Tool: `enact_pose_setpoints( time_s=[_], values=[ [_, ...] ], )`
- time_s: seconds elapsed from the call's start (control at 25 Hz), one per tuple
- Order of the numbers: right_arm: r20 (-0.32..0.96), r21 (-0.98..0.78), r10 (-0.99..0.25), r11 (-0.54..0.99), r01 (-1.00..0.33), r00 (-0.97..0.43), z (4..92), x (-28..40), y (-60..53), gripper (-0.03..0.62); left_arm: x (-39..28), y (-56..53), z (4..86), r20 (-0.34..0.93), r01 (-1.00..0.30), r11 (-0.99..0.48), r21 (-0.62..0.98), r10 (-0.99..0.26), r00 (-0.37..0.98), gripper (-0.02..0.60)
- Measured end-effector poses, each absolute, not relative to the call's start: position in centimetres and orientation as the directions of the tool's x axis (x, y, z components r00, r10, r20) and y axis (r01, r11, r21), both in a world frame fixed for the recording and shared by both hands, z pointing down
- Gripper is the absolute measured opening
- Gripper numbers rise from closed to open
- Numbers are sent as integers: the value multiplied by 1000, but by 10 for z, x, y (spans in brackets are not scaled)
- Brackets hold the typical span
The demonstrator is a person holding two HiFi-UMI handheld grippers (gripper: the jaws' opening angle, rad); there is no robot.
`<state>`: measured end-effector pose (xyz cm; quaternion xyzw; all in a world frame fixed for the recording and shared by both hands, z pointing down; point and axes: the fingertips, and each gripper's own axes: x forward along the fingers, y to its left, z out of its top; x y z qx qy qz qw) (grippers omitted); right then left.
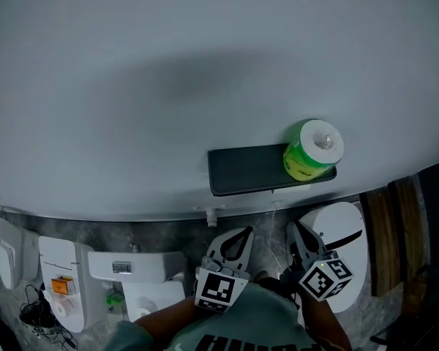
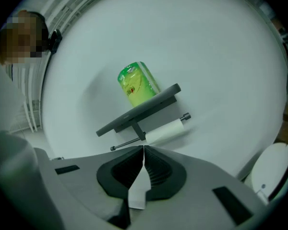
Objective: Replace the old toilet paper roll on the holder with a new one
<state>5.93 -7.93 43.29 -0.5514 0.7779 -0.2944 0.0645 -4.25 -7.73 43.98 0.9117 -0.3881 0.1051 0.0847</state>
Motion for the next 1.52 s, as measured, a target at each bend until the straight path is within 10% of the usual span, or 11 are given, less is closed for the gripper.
enact_pose_setpoints(
  time_s=[0.68, 1.52],
  values=[
    [-28, -926, -817, 238, -292, -576, 449, 82, -144, 230, -22, -108, 436, 307, -824, -566, 43, -777, 550, 3],
    [-87, -983, -821, 163, -86, -564, 464, 82, -187, 230, -34, -117, 428, 307, -872, -488, -33, -836, 456, 4]
  ],
)
